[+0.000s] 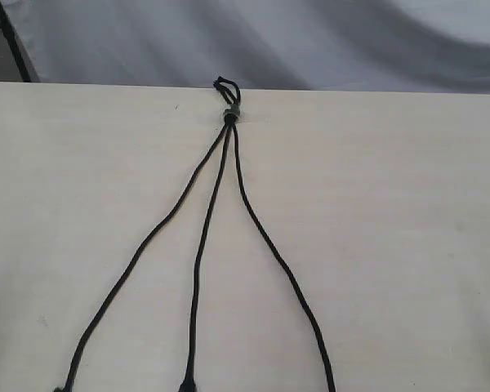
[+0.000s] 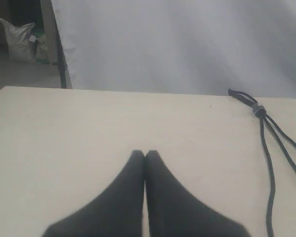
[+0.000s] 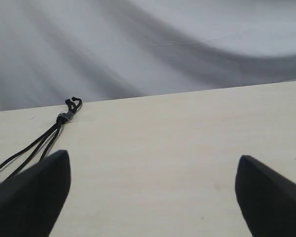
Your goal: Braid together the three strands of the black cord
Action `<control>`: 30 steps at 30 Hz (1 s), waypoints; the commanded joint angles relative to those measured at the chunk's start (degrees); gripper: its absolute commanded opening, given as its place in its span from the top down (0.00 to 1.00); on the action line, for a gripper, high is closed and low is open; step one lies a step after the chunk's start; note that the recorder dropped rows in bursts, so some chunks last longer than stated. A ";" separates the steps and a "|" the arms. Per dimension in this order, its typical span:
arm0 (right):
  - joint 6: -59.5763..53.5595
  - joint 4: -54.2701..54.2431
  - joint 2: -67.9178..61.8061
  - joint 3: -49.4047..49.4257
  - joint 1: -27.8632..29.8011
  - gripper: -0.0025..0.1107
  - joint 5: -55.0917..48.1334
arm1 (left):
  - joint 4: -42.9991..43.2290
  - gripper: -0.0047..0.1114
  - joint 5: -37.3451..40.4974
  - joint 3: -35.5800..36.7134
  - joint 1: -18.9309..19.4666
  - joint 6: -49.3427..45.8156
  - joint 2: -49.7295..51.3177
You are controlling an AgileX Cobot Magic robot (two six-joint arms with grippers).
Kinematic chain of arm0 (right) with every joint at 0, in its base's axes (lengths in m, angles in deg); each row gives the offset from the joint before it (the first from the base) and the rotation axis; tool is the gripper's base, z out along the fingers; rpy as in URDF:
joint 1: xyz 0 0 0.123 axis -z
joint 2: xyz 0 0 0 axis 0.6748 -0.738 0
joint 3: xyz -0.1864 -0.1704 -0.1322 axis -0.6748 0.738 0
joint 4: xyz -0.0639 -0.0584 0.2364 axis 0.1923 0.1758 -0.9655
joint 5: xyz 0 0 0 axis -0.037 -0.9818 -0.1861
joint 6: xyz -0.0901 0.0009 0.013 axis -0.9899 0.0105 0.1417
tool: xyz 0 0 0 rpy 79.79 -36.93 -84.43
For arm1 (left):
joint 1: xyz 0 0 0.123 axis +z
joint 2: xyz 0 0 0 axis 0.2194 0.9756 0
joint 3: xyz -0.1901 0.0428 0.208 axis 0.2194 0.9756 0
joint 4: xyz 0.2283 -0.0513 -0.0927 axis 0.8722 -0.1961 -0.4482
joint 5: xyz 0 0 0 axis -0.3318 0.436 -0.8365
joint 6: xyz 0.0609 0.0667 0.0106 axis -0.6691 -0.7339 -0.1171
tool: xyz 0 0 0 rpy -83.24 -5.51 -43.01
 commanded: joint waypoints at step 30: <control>0.66 0.22 0.40 0.21 0.36 0.23 7.19 | -0.74 0.96 -9.07 -0.27 0.18 2.35 -0.21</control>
